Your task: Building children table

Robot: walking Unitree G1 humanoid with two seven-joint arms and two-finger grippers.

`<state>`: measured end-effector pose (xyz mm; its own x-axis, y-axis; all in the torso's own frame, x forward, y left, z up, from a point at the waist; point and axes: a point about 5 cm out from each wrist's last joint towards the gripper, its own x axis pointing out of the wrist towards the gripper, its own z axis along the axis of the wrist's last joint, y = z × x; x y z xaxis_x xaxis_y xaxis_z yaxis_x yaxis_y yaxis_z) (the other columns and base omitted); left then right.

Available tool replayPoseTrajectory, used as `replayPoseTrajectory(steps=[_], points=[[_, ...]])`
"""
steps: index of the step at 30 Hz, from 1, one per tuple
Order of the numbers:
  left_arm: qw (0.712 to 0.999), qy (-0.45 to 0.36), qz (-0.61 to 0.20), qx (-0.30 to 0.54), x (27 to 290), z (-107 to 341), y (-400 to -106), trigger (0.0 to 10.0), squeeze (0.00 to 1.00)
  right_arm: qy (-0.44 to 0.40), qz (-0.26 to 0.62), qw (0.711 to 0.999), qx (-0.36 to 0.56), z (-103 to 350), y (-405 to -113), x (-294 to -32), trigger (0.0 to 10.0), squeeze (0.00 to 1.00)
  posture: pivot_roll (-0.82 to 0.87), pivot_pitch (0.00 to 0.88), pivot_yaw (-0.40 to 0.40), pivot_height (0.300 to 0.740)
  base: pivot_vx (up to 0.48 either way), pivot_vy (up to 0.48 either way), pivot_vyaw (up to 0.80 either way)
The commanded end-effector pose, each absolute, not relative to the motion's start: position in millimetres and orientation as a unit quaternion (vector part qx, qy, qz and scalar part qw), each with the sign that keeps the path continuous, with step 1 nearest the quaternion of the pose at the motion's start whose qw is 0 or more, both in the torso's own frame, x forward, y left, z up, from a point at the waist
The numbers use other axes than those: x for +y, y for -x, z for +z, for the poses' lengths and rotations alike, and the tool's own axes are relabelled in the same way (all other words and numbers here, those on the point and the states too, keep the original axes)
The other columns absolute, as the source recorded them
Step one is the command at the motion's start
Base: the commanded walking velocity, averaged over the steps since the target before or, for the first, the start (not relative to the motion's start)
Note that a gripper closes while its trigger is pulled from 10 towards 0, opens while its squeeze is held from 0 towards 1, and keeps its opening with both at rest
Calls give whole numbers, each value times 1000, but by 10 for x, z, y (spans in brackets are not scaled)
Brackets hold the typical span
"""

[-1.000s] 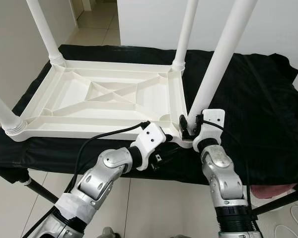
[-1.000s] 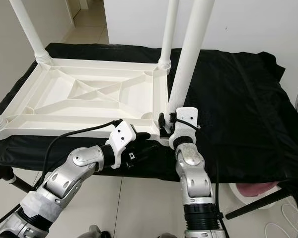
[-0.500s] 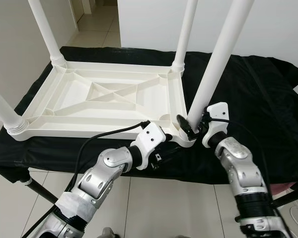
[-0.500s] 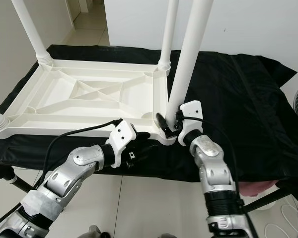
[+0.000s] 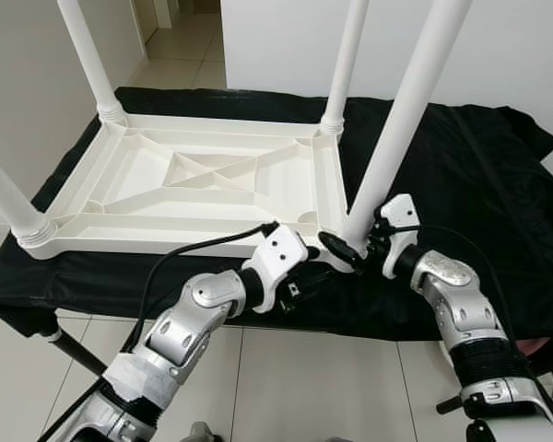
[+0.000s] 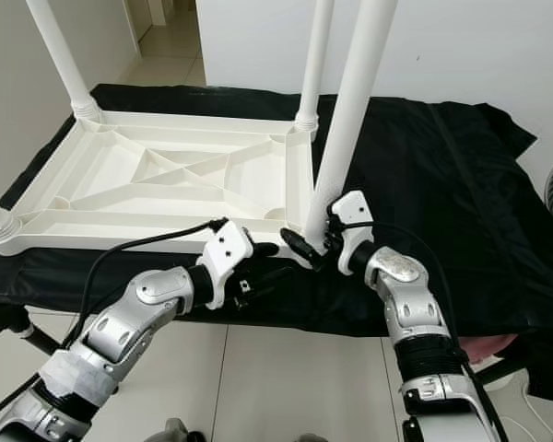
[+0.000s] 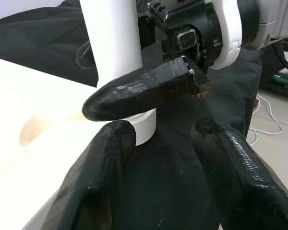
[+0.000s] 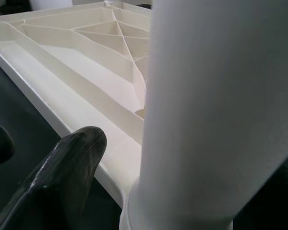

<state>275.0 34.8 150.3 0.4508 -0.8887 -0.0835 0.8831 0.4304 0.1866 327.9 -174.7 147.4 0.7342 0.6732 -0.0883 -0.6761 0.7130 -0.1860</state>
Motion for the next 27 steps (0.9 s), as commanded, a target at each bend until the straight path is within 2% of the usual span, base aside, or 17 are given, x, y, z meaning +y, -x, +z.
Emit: replayPoseTrajectory(steps=[1,2,3,5,6,7,9,16,18,27], points=[[825,-107,-555,-10,345,1494,-2727,10000,0,105,372,922,5,1481,-3299,-1748,9804,0,-125,17,29,740,0,0,0],[825,-107,-555,-9,347,1493,-2726,10000,0,104,373,922,6,1484,-3317,-1764,8078,0,-122,17,28,740,0,0,0],[825,-107,-554,-9,349,1491,-2725,10000,0,104,372,922,6,1489,-3334,-1779,4824,0,-121,17,27,740,0,0,0],[825,-106,-554,-8,351,1490,-2724,10000,0,104,374,922,6,1491,-3346,-1790,4824,0,-121,17,27,740,0,0,0],[826,-106,-554,-8,353,1490,-2723,10000,0,104,375,921,6,1493,-3356,-1797,2588,0,-120,16,26,740,0,0,0],[826,-106,-554,-8,353,1490,-2723,10000,0,104,375,921,6,1493,-3356,-1797,2588,0,-120,16,26,740,0,0,0],[826,-107,-554,-8,356,1490,-2721,10000,0,104,380,919,3,1497,-3371,-1805,0,0,-120,16,26,740,0,0,0],[826,-106,-554,-7,354,1486,-2717,10000,0,104,382,918,2,1488,-3374,-1820,0,0,-120,17,26,740,0,0,0],[825,-105,-555,-7,352,1483,-2709,10000,0,101,368,924,-1,1481,-3373,-1828,10000,0,-122,21,26,740,0,0,0],[823,-103,-559,-5,338,1476,-2695,10000,0,75,265,961,3,1448,-3377,-1696,10000,0,-129,26,29,740,0,0,0]])
